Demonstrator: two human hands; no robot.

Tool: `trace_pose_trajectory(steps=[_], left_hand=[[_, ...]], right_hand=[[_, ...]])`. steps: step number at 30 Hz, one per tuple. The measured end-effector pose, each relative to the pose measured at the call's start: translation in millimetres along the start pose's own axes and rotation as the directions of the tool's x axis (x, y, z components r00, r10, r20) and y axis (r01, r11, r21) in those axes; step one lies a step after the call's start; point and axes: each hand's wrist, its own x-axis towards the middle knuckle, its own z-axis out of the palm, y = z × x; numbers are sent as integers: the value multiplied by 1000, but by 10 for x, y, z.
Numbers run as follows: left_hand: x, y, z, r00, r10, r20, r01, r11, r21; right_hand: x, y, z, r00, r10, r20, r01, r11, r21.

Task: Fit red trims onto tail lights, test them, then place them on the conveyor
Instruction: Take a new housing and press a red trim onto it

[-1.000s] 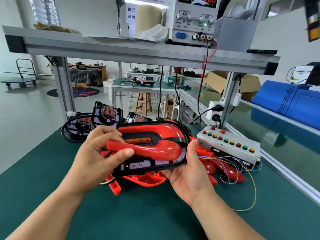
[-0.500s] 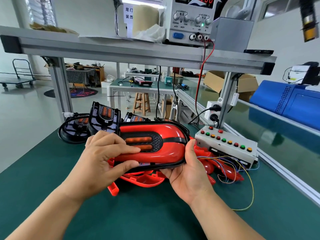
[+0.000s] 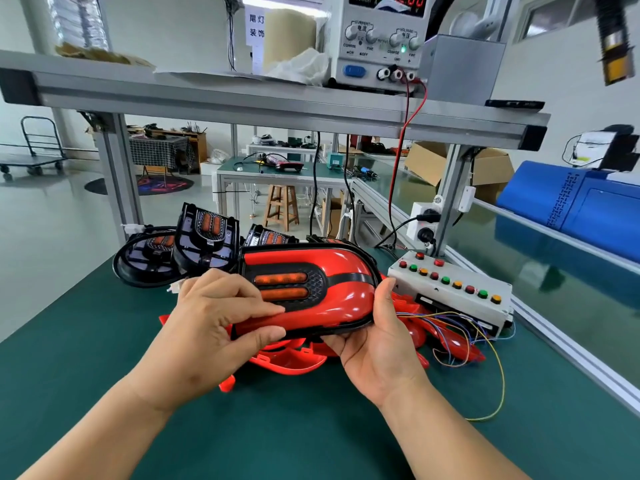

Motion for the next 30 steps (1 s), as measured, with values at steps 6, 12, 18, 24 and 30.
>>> trace_pose_trajectory(steps=[6,12,18,24,30], left_hand=[[-28,23,87,989,-143,-38,139,987,-84],[-38,191,149,933,-351,77,348,830,-435],[-5,156,69,981,-191,-43,187,978,-96],[6,175,73,986,-164,-43,159,982,-102],[7,158,74,995,-92,-37,90,995,-37]], right_hand=[[7,-4,-6,1000,-8,3,8,1000,-10],[29,-4,-24,1000,-15,-7,15,1000,11],[58,11,-57,1000,4,-27,-3,1000,25],[73,33,-66,1000,-2,-9,2,1000,6],[83,35,-82,1000,-5,-22,5,1000,9]])
